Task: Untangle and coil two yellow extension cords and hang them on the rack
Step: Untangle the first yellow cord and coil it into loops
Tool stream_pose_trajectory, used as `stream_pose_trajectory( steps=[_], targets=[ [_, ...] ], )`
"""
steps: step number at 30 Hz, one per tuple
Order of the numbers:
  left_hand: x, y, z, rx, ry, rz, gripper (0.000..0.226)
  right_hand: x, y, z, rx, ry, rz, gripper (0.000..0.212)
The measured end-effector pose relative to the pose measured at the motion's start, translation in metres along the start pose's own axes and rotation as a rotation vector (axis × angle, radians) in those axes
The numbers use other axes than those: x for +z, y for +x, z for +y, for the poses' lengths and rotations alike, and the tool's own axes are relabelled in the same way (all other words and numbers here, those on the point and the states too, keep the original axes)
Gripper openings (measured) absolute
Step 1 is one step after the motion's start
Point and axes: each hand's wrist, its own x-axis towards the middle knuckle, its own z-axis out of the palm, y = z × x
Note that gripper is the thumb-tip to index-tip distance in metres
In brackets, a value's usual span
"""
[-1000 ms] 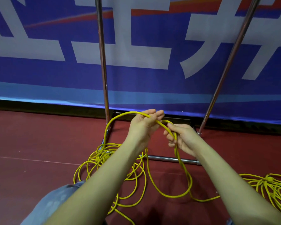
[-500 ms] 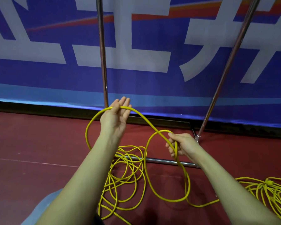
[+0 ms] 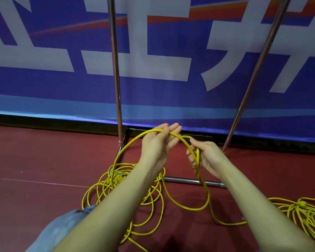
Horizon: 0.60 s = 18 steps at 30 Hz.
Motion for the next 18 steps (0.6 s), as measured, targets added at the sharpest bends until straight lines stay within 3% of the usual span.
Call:
stream_pose_trajectory(
  steps=[7, 12, 18],
  targets=[
    [-0.005, 0.009, 0.04, 0.094, -0.137, 0.122, 0.012, -0.006, 0.001, 0.009, 0.078, -0.161, -0.01, 0.045],
    [-0.02, 0.019, 0.04, 0.1, -0.238, 0.183, 0.021, -0.001, -0.002, 0.006, 0.083, 0.02, -0.039, 0.04],
    [0.0, -0.003, -0.002, -0.012, 0.047, -0.059, 0.015, 0.003, -0.005, -0.006, 0.047, 0.145, -0.054, 0.043]
  ],
)
